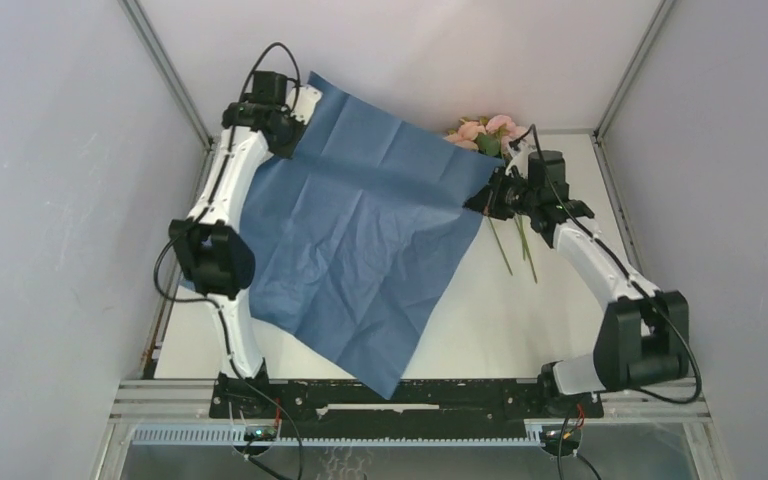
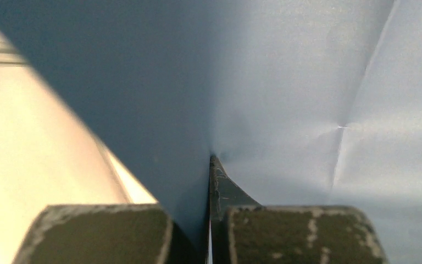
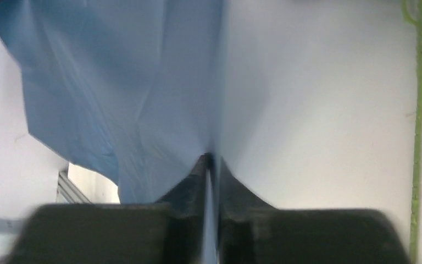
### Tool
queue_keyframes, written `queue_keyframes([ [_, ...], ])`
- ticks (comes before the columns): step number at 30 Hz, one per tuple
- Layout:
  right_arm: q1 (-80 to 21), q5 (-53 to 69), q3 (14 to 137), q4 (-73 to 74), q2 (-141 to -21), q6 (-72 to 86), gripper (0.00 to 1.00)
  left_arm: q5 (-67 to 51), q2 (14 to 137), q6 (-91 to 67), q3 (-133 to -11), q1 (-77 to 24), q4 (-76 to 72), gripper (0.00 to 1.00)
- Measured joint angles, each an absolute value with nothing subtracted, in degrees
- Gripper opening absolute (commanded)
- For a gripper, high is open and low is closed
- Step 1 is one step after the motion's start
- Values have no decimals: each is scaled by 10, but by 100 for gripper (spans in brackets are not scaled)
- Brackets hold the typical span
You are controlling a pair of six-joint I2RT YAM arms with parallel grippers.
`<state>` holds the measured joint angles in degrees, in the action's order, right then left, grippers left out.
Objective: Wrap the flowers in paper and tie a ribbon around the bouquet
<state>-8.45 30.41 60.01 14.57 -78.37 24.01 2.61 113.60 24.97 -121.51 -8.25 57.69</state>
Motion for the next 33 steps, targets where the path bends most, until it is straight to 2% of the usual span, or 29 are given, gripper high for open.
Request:
queue_keyframes([
  [1, -84, 297, 599, 138, -801, 244, 41, 34, 1160, 252, -1228, -85, 564, 0],
  [2, -84, 288, 599, 135, -814, 245, 49, 47, 1179, 256, -1236, -87, 549, 0],
  [3, -82, 277, 602, 141, -829, 240, 53, 56, 1196, 259, -1238, -88, 537, 0],
  [9, -24, 163, 655, 224, -852, 199, 54, 91, 1254, 286, -1205, -88, 486, 0],
  [13, 17, 100, 721, 252, -867, 110, 59, 92, 1272, 284, -1191, -93, 479, 0],
  [16, 15, 96, 771, 256, -903, 10, 57, 90, 1289, 263, -1197, -96, 481, 0],
  [19, 6, 111, 784, 256, -941, -106, 49, 86, 1316, 230, -1220, -99, 503, 0],
  [22, 4, 110, 796, 269, -989, -196, 47, 73, 1328, 202, -1222, -99, 523, 0],
  [27, 11, 104, 910, 348, -1106, -288, 41, 52, 1344, 159, -1236, -99, 558, 0],
  [30, 17, 103, 964, 386, -1155, -319, 34, 38, 1362, 142, -1277, -99, 572, 0],
  [33, 18, 97, 987, 409, -1187, -336, 34, 39, 1366, 135, -1294, -100, 571, 0],
])
